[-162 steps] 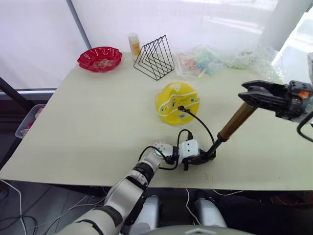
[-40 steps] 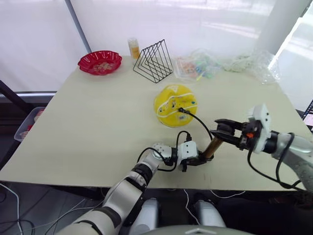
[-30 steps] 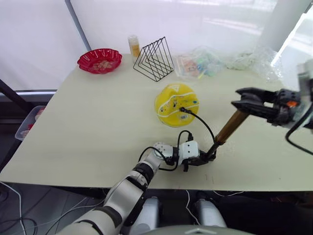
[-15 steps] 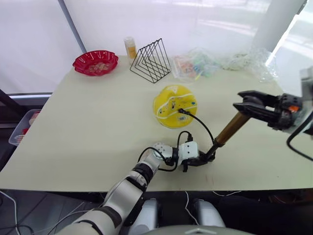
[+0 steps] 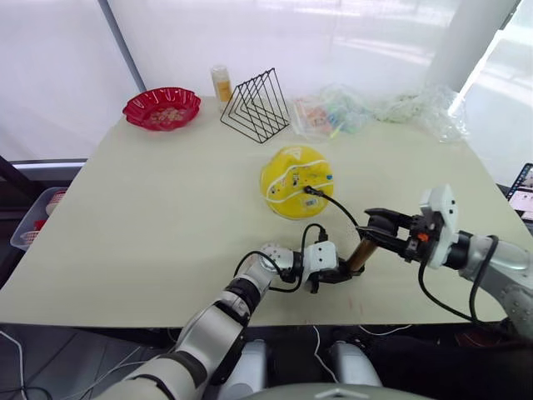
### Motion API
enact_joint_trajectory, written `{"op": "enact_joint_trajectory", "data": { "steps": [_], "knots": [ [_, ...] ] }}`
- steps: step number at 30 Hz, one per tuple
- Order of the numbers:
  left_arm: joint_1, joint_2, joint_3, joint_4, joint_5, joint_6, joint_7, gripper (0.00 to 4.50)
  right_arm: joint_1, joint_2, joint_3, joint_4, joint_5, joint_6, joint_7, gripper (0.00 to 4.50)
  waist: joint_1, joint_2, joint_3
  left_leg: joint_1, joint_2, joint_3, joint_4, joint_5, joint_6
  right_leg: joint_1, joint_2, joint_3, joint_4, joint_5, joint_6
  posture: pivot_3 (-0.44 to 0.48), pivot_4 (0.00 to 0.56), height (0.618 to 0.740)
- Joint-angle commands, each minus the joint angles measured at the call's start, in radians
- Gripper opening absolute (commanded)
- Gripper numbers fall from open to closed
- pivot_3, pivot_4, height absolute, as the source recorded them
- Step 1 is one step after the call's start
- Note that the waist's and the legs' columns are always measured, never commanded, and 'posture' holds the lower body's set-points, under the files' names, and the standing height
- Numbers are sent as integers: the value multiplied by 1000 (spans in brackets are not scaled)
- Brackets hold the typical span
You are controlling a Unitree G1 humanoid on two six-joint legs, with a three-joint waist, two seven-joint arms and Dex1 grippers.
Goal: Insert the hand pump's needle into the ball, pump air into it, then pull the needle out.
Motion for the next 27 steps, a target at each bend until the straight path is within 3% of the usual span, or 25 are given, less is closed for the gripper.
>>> {"op": "enact_joint_trajectory", "data": {
  "steps": [1,10,16,19,27],
  "knots": [
    [58,51,-62,103,95,60,-28,1001,-72,-51,-147,-37,89,45,-6,1817,2,3,2,-1,0,0,0,0,0,0,-1,-2,-1,1,0,0,150,737],
    [53,49,-64,110,99,63,-32,1001,-266,-245,-419,-10,394,239,-45,1817,4,11,11,-8,0,-3,1,0,0,-2,-4,-8,-5,2,0,0,150,737],
    [51,48,-65,113,101,63,-32,1001,-342,-307,-487,28,501,300,-92,1817,4,11,11,-8,0,-3,1,0,0,-2,-4,-8,-6,2,0,0,150,737],
    [52,50,-66,113,102,61,-33,1001,-321,-303,-463,10,501,317,-108,1817,4,10,12,-9,0,-3,1,0,0,-2,-5,-7,-6,2,0,0,150,737],
    [53,51,-67,112,103,59,-34,1001,-76,-151,-174,-60,210,210,-105,1817,-1,0,0,-6,1,-6,-1,0,0,0,-4,-8,-6,2,0,0,150,737]
  ]
}}
